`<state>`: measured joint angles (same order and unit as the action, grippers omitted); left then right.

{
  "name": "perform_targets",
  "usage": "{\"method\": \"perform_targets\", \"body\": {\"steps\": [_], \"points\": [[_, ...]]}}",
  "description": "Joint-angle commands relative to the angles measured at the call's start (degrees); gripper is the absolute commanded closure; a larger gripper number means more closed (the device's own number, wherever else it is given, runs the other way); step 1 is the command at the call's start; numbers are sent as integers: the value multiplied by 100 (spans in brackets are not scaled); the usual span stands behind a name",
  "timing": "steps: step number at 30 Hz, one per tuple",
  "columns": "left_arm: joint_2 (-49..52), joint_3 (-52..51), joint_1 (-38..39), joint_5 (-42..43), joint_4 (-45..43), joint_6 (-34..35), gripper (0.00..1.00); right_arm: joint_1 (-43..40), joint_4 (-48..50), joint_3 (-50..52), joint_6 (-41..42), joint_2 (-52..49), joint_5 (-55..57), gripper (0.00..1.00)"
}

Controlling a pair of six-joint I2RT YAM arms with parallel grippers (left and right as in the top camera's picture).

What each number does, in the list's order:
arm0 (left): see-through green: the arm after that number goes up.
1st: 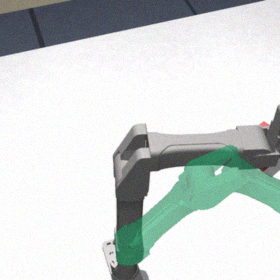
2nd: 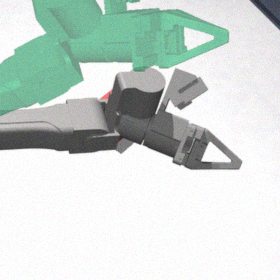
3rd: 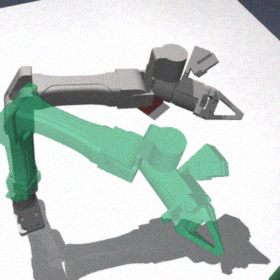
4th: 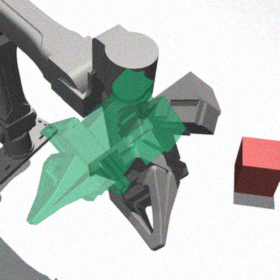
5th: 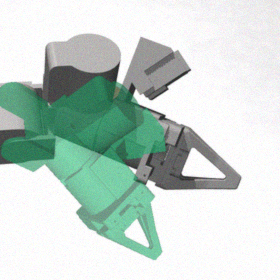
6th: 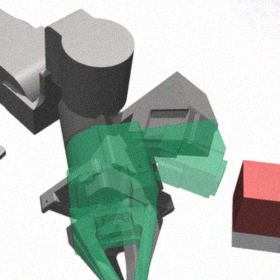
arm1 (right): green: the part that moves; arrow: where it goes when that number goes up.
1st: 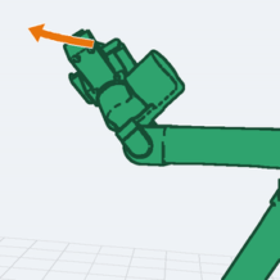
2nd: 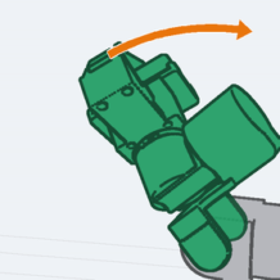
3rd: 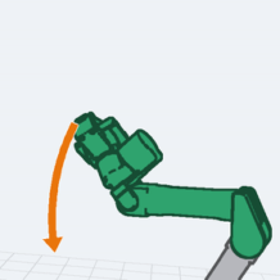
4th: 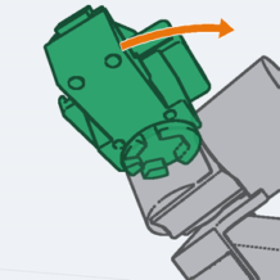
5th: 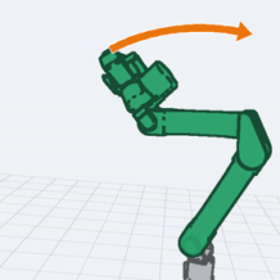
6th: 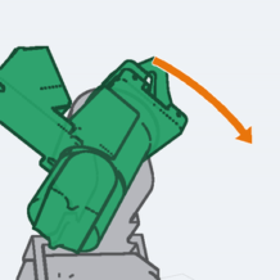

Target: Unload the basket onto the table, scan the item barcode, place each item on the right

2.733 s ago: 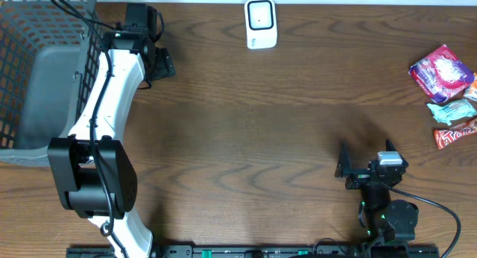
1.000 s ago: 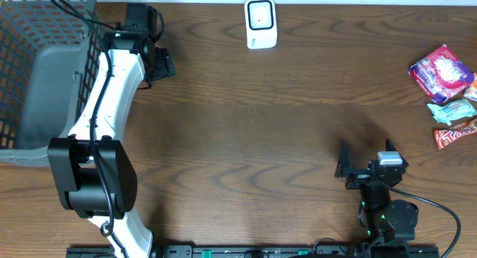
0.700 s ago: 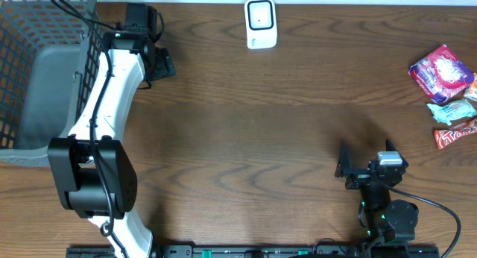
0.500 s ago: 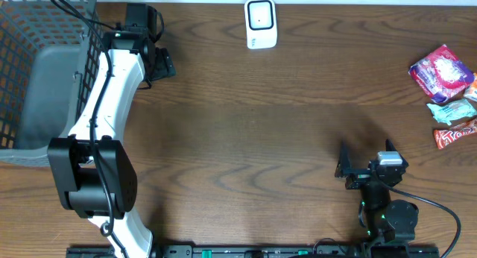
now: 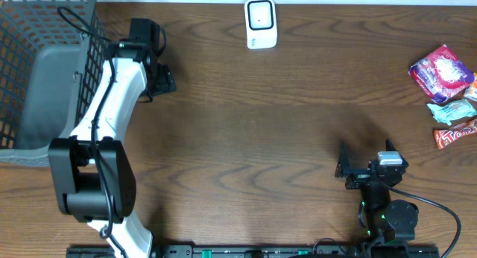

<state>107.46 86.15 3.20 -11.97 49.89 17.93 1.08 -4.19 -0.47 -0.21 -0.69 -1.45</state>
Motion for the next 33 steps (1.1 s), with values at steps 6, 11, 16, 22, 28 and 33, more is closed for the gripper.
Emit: {"method": "perform_targets", "body": {"steps": [6, 11, 16, 22, 28, 33], "points": [[-1226, -1327, -2, 17, -927, -468, 1, -39, -22, 13, 79, 39, 50, 1], [-1897, -2079, -2, 730, -1519, -1364, 1, -39, -22, 13, 79, 39, 48, 1], [-2551, -2938, -2, 1182, -2247, -1899, 1, -39, -20, 13, 79, 39, 48, 1], [-3283, -3941, -2, 1204, -2999, -1899, 1, -39, -20, 13, 79, 39, 48, 1], [-3912, -4651, -2, 1200, -3451, -1910, 1, -39, -20, 13, 79, 39, 48, 1], [-4297, -5064, -2, 1200, -3818, -1987, 1, -39, -20, 13, 79, 39, 48, 1]]}}
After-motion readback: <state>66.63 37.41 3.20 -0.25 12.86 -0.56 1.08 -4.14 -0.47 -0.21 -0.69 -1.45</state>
